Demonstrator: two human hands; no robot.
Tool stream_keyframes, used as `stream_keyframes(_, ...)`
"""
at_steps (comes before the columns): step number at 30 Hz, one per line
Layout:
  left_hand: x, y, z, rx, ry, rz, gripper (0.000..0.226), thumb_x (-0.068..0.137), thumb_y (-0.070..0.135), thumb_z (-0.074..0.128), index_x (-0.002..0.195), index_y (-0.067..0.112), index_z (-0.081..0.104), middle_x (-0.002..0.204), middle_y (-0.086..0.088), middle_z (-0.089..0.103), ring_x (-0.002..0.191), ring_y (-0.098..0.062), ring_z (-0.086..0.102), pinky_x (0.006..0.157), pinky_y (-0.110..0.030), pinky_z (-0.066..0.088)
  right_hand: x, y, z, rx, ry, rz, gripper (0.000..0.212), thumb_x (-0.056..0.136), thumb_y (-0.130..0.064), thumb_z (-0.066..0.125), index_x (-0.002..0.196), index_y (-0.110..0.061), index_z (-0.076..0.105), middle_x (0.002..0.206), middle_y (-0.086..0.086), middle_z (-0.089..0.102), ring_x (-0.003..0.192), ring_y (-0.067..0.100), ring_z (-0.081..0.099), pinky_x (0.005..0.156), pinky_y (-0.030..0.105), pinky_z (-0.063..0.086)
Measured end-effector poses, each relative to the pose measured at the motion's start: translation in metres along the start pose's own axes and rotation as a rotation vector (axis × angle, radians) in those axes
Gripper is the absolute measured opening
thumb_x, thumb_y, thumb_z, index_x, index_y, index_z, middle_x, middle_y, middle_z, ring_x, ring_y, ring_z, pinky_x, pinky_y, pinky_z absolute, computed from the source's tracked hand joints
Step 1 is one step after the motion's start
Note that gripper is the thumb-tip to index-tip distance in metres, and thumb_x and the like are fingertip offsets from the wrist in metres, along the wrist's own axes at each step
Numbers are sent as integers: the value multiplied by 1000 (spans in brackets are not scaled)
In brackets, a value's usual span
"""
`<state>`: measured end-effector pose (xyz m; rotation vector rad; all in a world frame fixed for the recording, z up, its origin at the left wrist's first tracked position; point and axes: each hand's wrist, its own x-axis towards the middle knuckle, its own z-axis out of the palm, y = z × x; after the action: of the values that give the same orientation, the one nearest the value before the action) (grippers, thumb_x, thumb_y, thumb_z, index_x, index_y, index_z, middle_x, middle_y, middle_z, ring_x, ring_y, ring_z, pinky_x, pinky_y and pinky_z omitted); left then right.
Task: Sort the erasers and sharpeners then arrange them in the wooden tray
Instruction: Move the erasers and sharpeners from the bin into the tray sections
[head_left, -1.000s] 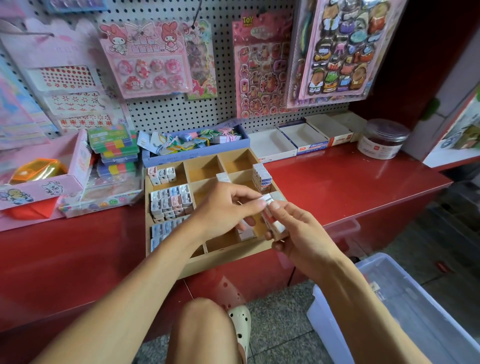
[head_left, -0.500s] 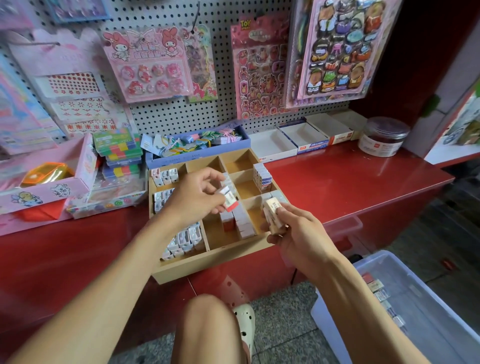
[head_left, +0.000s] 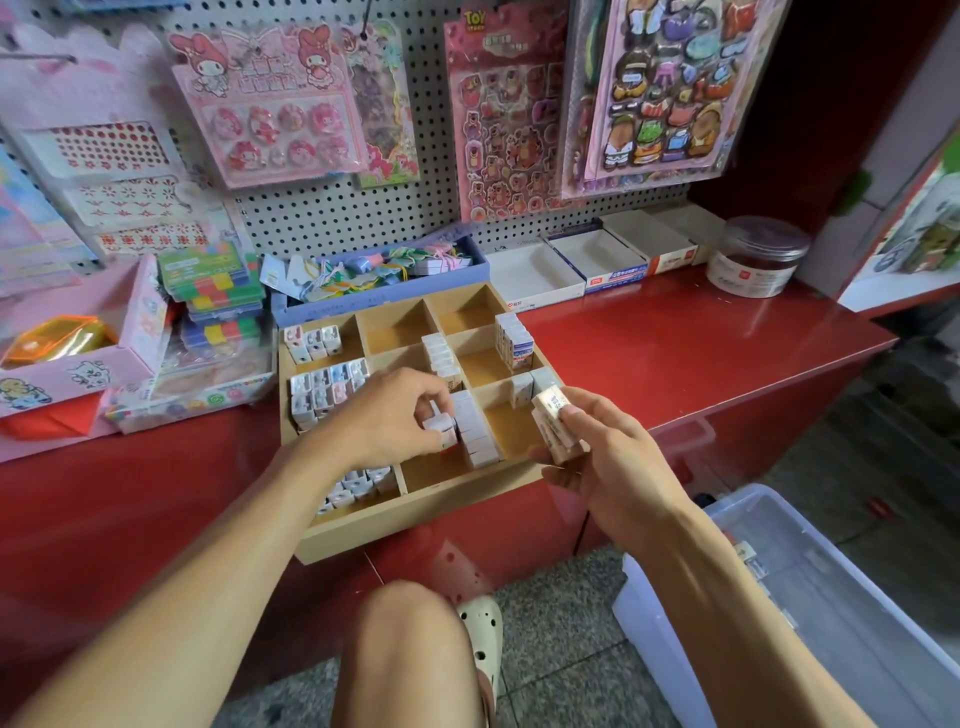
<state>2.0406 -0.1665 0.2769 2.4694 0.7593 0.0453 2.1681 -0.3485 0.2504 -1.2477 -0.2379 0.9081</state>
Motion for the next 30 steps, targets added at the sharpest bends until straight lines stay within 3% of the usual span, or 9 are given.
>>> stream_keyframes(3, 3, -2, 14, 59, 87, 39, 17, 80, 17, 73, 91, 27, 63, 87, 8, 58, 71, -3, 51, 63, -20, 39, 0, 2, 0, -34, -38, -15, 18, 104, -11, 48, 110, -9, 65, 95, 11, 66, 66, 17, 67, 52, 24, 51)
stream_keyframes(7, 5, -4, 23, 74, 142, 59, 21, 77, 14, 73, 89, 26, 59, 86, 9, 54, 75, -3, 49, 66, -25, 41, 2, 8, -1, -99, -49, -57, 23, 103, -10, 50, 99, -10, 72, 96, 12, 67, 73, 16, 65, 63, 25, 56)
stream_keyframes(10, 4, -7, 25, 26, 205, 61, 17, 74, 18, 76, 82, 24, 62, 81, 8, 56, 70, -4, 52, 65, -25, 43, 4, 10, -1, -71, -26, -67, 20, 102, -8, 53, 103, -13, 73, 98, 12, 68, 81, 20, 63, 72, 28, 59)
stream_keyframes(15, 4, -9, 34, 77, 254, 116, 14, 75, 12, 76, 79, 22, 67, 80, 10, 57, 76, -12, 60, 72, -31, 51, 6, 10, -2, -28, 35, -46, 18, 97, -7, 62, 115, -8, 64, 108, 18, 70, 80, 25, 71, 75, 35, 61)
stream_keyframes(20, 4, -7, 25, 139, 223, 66, 22, 77, 26, 77, 97, 27, 69, 85, 12, 56, 81, -10, 57, 75, -30, 49, 4, 9, -1, -40, 9, -72, 20, 94, -7, 65, 114, -5, 62, 104, 18, 73, 82, 27, 73, 70, 32, 60)
stream_keyframes(23, 0, 4, 13, -188, 246, 25, 16, 80, 35, 77, 92, 28, 70, 81, 11, 66, 69, -5, 61, 66, -26, 48, 5, 9, 1, -100, -29, -120, 12, 95, -9, 64, 106, -5, 67, 96, 13, 76, 85, 26, 73, 77, 35, 60)
stream_keyframes(25, -5, 16, 11, -482, 126, 38, 17, 80, 27, 79, 95, 26, 71, 83, 6, 70, 67, -11, 67, 58, -24, 50, 6, 8, 7, -126, -62, -153, 12, 97, -11, 62, 104, -4, 69, 96, 14, 76, 88, 25, 74, 80, 35, 60)
stream_keyframes(27, -7, 23, 12, -592, 56, 69, 23, 80, 16, 79, 97, 27, 70, 84, 5, 71, 67, -15, 68, 52, -24, 50, 8, 7, 14, -160, -79, -183, 14, 100, -12, 59, 103, -4, 70, 96, 17, 74, 85, 21, 73, 76, 32, 60)
stream_keyframes(30, -4, 25, 10, -660, 106, 63, 23, 80, 8, 78, 95, 24, 69, 84, -4, 72, 66, -16, 68, 50, -25, 49, 12, 4, 22, -195, -74, -207, 13, 101, -13, 57, 98, -7, 69, 89, 13, 72, 78, 16, 72, 71, 29, 60)
